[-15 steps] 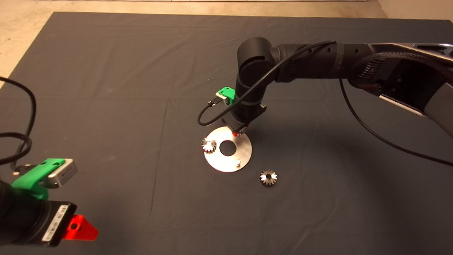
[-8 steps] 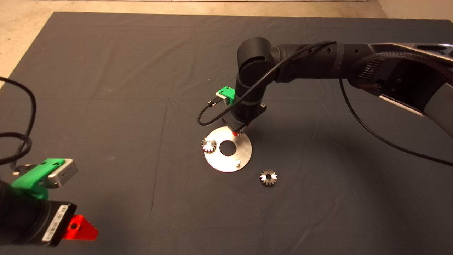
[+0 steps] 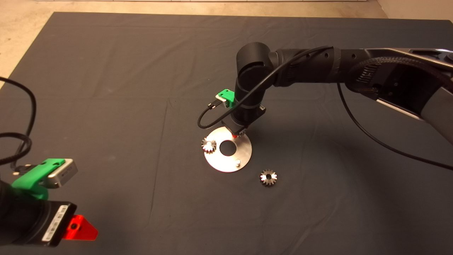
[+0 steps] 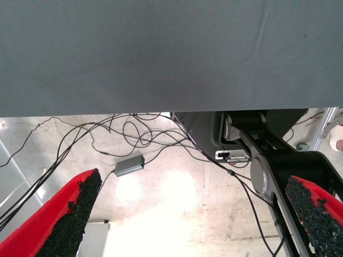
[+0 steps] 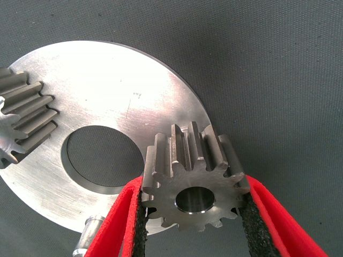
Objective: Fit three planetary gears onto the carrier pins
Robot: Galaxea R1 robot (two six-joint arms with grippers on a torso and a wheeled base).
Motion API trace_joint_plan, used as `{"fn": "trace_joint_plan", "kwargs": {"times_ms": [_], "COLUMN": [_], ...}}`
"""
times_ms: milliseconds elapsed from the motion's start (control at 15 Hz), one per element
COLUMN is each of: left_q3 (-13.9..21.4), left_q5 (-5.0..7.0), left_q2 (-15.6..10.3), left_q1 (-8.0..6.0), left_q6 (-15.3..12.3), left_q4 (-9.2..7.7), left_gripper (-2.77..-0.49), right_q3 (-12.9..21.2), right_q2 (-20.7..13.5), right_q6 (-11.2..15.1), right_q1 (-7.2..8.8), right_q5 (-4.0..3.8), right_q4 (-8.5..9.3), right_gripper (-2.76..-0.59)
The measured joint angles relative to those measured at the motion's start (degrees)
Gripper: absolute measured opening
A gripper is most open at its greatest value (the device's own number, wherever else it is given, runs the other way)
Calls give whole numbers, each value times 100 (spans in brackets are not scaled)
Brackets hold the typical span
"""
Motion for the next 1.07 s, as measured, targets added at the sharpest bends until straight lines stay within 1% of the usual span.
{"fn": "trace_joint_plan", "kwargs": {"times_ms": [600, 667, 733, 867, 933, 1067], "left_q3": [0, 0, 0, 0, 0, 0], "left_q5": [0, 0, 0, 0, 0, 0], "left_q2": [0, 0, 0, 0, 0, 0], "left_q1": [-2, 0, -2, 0, 0, -1], "left_q6": [0, 0, 0, 0, 0, 1], "left_q4": [-2, 0, 0, -2, 0, -2], "left_gripper": [-75, -75, -75, -75, -75, -75], "right_q3": [2, 7, 7, 7, 7, 7], "right_q2": [-5, -11, -18, -18, -20, -30], "right_q6": [0, 0, 0, 0, 0, 0], "right_q1": [0, 0, 0, 0, -4, -12], "right_q5": [2, 2, 18, 22, 22, 24], "right_q4": [0, 0, 0, 2, 0, 0], "right_gripper": [-230, -226, -225, -225, -219, -220]}}
